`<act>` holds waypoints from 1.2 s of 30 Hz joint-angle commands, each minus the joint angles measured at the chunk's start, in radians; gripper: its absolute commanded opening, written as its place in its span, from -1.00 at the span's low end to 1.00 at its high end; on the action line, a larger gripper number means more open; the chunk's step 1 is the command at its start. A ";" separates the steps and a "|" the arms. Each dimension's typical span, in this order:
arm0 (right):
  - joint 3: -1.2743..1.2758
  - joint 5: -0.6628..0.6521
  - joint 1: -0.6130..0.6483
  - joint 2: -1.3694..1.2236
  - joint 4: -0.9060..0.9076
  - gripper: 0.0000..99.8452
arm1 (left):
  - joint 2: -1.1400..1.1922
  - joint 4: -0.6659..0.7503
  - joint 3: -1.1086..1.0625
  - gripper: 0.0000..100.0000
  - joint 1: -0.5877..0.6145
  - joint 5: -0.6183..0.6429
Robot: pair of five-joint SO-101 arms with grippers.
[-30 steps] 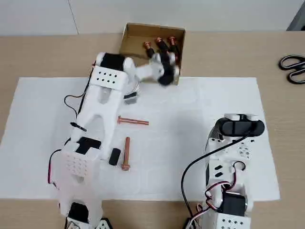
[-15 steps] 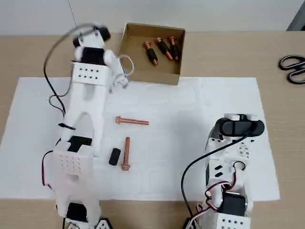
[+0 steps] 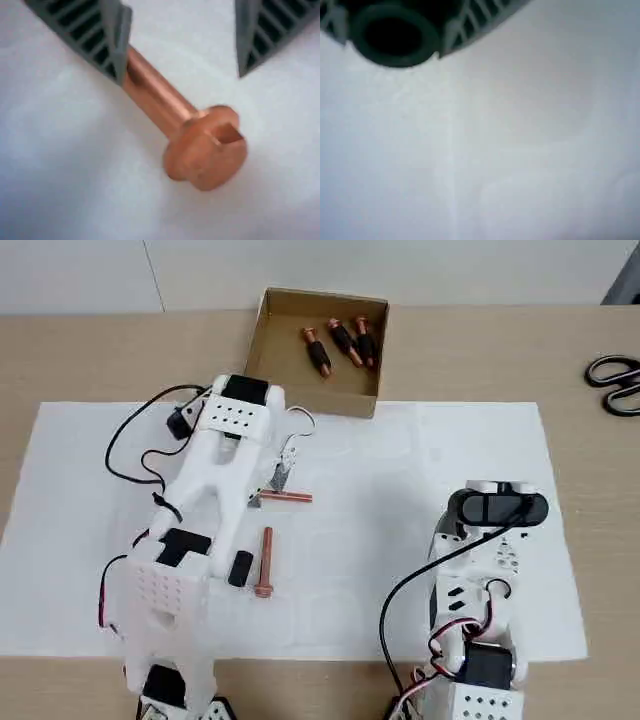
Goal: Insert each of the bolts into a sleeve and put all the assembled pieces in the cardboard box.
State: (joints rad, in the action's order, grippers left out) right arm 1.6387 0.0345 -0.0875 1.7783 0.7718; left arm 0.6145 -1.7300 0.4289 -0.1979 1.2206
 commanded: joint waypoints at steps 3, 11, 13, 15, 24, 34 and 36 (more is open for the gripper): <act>-0.018 0.003 -0.002 0.005 -0.010 -0.99 | -0.044 0.000 -0.001 -0.72 -0.002 0.020; -0.018 0.003 -0.005 0.005 -0.010 -0.99 | 0.072 0.137 -0.004 -0.72 0.000 0.192; -0.018 0.003 -0.007 0.005 -0.010 -0.99 | 0.121 0.173 0.001 -0.72 0.000 0.224; -0.020 0.003 -0.007 0.005 -0.010 -0.99 | 0.158 0.207 0.001 -0.72 0.000 0.245; -0.081 0.003 -0.007 0.005 -0.001 -0.99 | 0.141 0.175 0.147 -0.98 0.002 0.287; -0.046 0.000 0.268 0.005 -0.010 -0.99 | 0.032 -0.015 0.568 -0.99 -0.009 0.092; -0.043 0.002 0.334 0.005 -0.027 -0.99 | 0.026 -0.020 0.621 -0.99 -0.029 0.031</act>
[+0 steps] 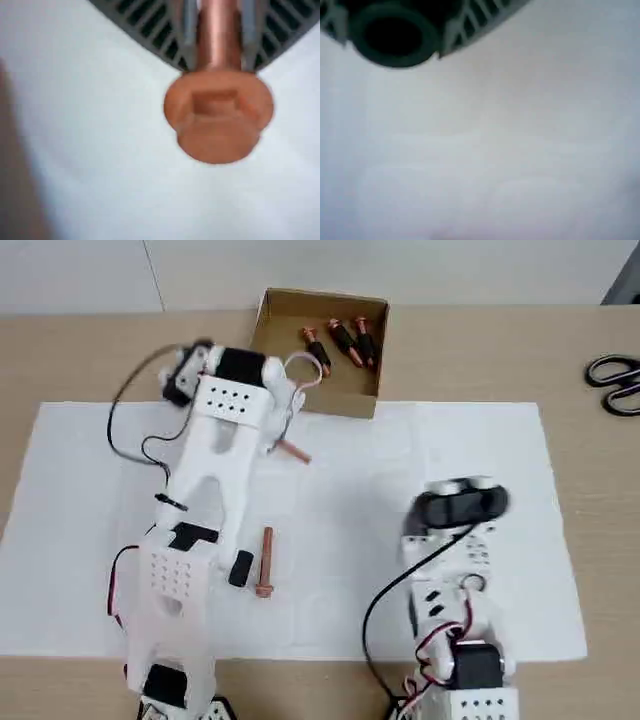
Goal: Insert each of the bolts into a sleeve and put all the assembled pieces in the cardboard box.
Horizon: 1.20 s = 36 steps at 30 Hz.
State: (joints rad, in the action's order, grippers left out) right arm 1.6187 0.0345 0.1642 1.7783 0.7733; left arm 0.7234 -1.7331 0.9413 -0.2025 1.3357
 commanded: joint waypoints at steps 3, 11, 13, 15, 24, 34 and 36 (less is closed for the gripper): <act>-0.023 0.002 0.119 0.005 -0.119 -0.99 | -0.084 -0.017 0.170 -0.99 -0.054 -0.180; 0.064 -0.040 0.110 -0.002 -0.532 -0.99 | -0.084 -0.014 0.427 -0.99 -0.201 -0.417; 0.066 -0.072 0.111 0.001 -0.556 -0.99 | -0.083 -0.012 0.498 -0.99 -0.224 -0.479; 0.066 -0.086 0.111 0.004 -0.572 -0.99 | -0.078 -0.012 0.567 -0.99 -0.239 -0.548; 0.066 -0.092 0.107 0.005 -0.615 -0.99 | -0.084 -0.020 0.737 -0.99 -0.181 -0.767; 0.066 -0.092 0.107 0.005 -0.615 -0.99 | -0.187 -0.025 0.639 -0.99 -0.315 -0.830; 0.066 -0.092 0.107 0.005 -0.615 -0.99 | -0.219 -0.025 0.541 -0.99 -0.321 -0.830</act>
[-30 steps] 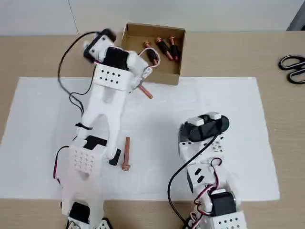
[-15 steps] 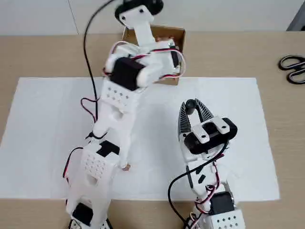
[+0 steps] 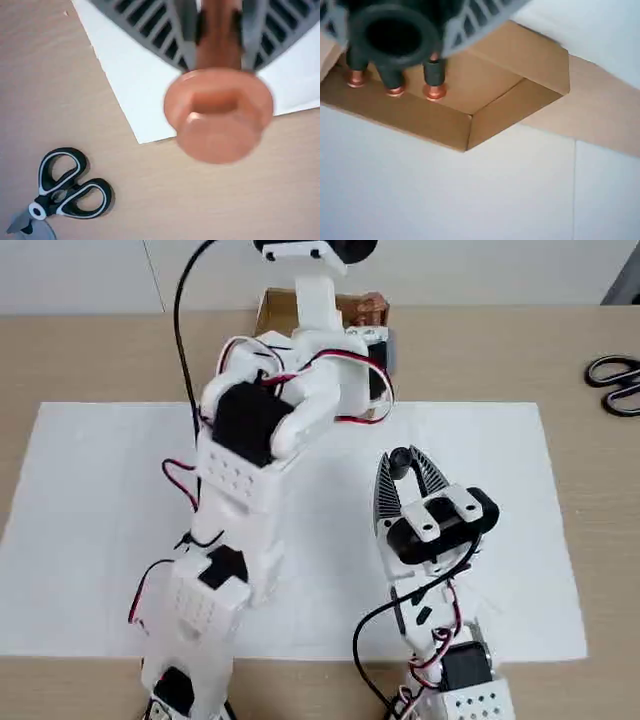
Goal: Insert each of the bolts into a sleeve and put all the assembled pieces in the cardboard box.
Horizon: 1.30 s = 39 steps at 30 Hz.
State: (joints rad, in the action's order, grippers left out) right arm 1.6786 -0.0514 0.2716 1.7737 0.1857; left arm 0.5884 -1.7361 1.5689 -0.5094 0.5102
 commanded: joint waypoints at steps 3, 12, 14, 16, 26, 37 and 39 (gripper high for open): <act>0.006 -0.006 -0.001 0.010 -0.027 -0.99 | -0.186 -0.021 -0.280 -0.99 -0.040 -0.006; 0.006 -0.006 0.002 0.010 -0.027 -0.99 | -0.523 0.115 -0.805 -0.99 -0.092 -0.063; 0.006 -0.006 0.002 0.010 -0.022 -0.99 | -0.585 0.190 -0.851 -0.99 -0.091 -0.064; 0.006 -0.006 0.002 0.010 -0.021 -0.99 | -0.638 0.247 -0.911 -0.99 -0.091 -0.064; 0.006 -0.006 0.004 0.010 -0.021 -0.99 | -0.931 0.542 -1.388 -0.99 -0.091 -0.072; 0.006 -0.006 0.004 0.010 -0.027 -0.99 | -1.198 1.373 -2.046 -0.99 -0.091 -0.244; 0.006 -0.002 0.004 0.010 -0.027 -0.99 | -1.241 1.447 -2.097 -0.99 -0.091 -0.244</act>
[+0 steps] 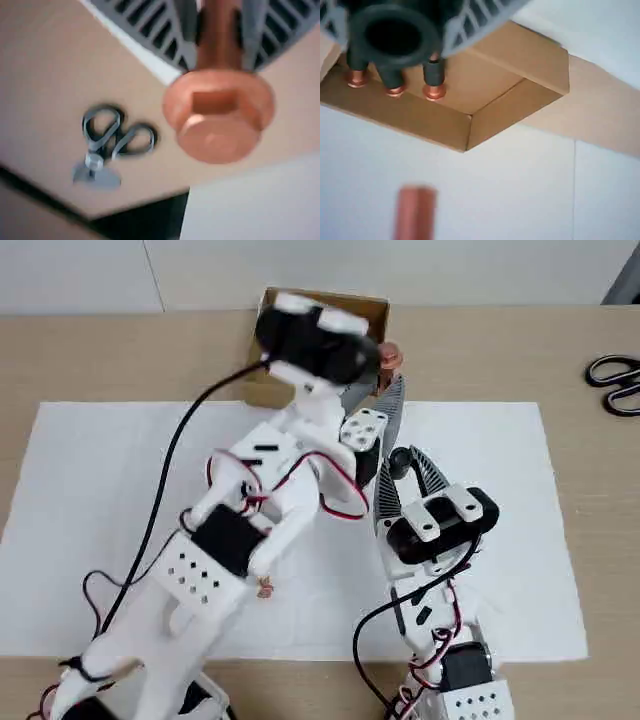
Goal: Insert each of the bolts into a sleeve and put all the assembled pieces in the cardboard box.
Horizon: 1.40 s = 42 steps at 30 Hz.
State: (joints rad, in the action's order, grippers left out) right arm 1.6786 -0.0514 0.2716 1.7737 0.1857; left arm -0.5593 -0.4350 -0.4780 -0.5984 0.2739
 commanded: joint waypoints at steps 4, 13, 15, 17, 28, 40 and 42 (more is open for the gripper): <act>0.006 0.000 0.004 0.010 -0.028 -0.99 | -0.166 0.226 -0.097 -0.99 -0.008 -0.002; 0.006 0.000 0.007 0.010 -0.179 -0.99 | -0.345 0.146 -0.225 -0.99 -0.011 0.031; 0.006 0.000 0.030 0.007 -0.177 -0.99 | -0.384 0.144 -0.252 -0.99 -0.012 0.072; 0.006 -0.003 0.070 0.008 -0.179 -0.99 | -0.417 0.137 -0.278 -0.99 -0.044 0.086; 0.006 -0.006 0.145 0.002 -0.177 -0.99 | -0.446 0.075 -0.300 -0.99 -0.129 0.086; 0.006 -0.008 0.145 0.008 -0.177 -0.99 | -0.445 0.054 -0.303 -0.99 -0.048 -0.150; 0.006 -0.008 0.145 0.008 -0.177 -0.99 | -0.443 0.060 -0.326 -0.99 -0.051 -0.150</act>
State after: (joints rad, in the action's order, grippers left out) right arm 1.6786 -0.0514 0.4112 1.7722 0.0322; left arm -0.9782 -0.3813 -0.7956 -0.6490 0.1327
